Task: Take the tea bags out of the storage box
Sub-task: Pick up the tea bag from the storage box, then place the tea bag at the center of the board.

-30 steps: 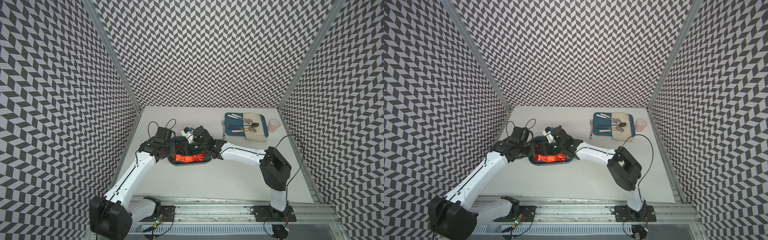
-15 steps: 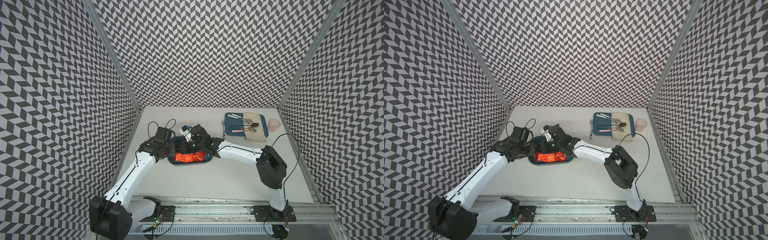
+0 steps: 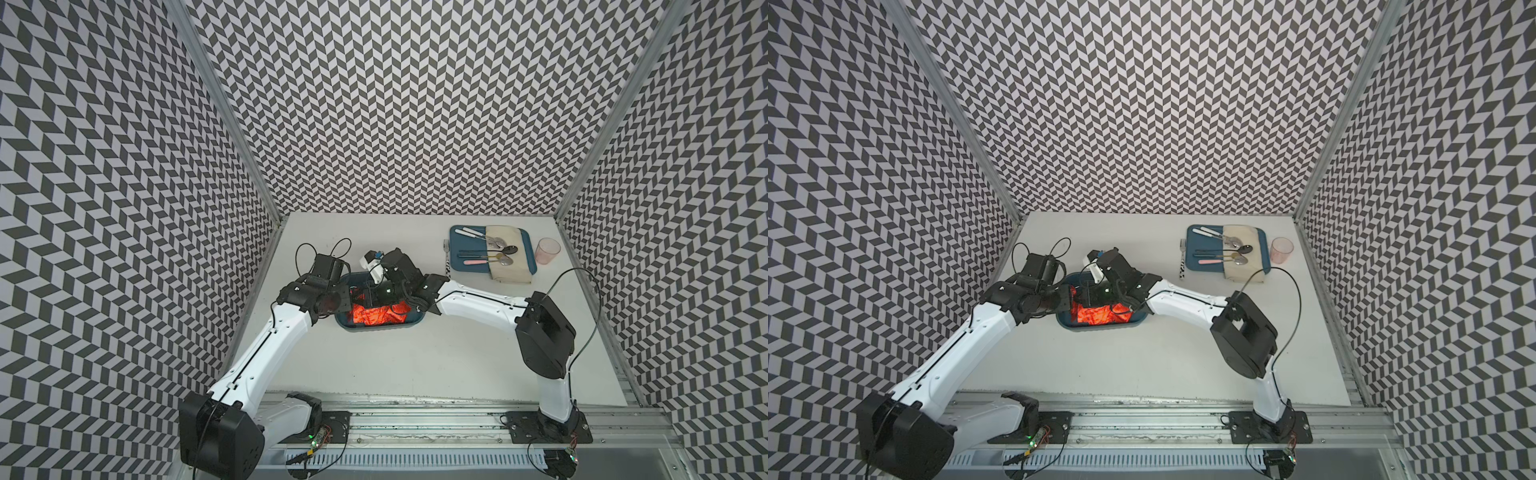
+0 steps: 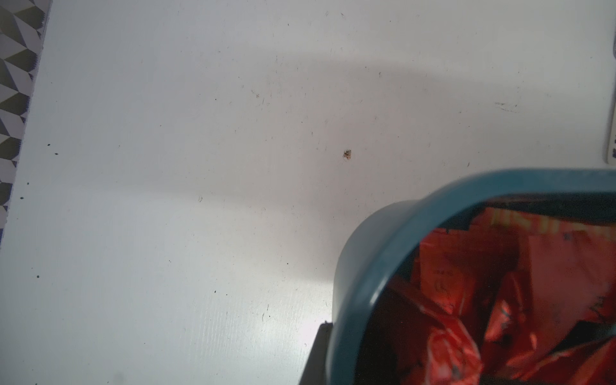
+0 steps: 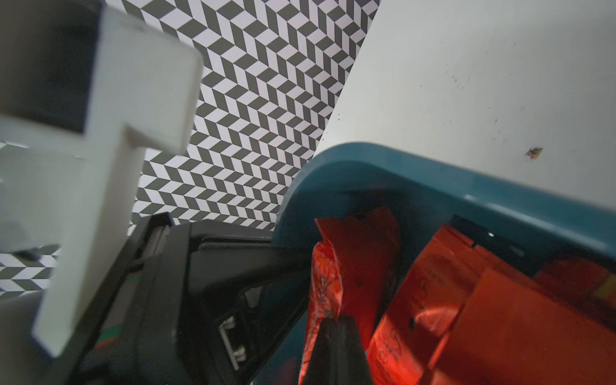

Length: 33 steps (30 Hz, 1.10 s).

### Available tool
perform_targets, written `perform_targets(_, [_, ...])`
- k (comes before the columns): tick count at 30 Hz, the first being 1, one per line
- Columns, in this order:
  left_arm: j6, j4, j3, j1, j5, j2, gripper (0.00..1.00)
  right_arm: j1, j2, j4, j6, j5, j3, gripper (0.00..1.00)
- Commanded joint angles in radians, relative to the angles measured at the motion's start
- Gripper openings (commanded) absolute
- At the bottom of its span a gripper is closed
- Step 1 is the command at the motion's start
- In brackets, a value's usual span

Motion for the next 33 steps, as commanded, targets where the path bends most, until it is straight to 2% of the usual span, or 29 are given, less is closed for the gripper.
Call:
perform_targets(1, [-0.008,0.031,0.004,0.006,-0.012,-0.005,0.00,-0.009,-0.101,-0.010,-0.048,0.026,0.017,0.00])
perform_targets(9, [-0.027,0.055,-0.009,0.006,-0.003,0.004,0.00,-0.088,-0.241,-0.070,-0.090,0.023,-0.053,0.00])
perform_targets(15, [-0.044,0.092,-0.046,0.005,0.060,0.032,0.00,-0.264,-0.386,-0.196,-0.207,0.056,-0.129,0.00])
perform_targets(18, [-0.045,0.100,-0.047,0.006,0.049,0.035,0.00,-0.339,-0.430,-0.255,-0.271,0.125,-0.181,0.00])
perform_targets(23, [-0.058,0.073,-0.023,0.006,-0.033,0.033,0.00,-0.374,-0.392,-0.392,-0.361,0.340,-0.203,0.00])
perform_targets(28, [-0.075,0.013,0.013,0.006,-0.160,0.011,0.00,-0.365,-0.259,-0.483,-0.369,0.452,-0.159,0.00])
perform_targets(33, [-0.082,-0.020,0.027,0.005,-0.189,-0.021,0.00,-0.321,-0.134,-0.491,-0.356,0.536,-0.121,0.00])
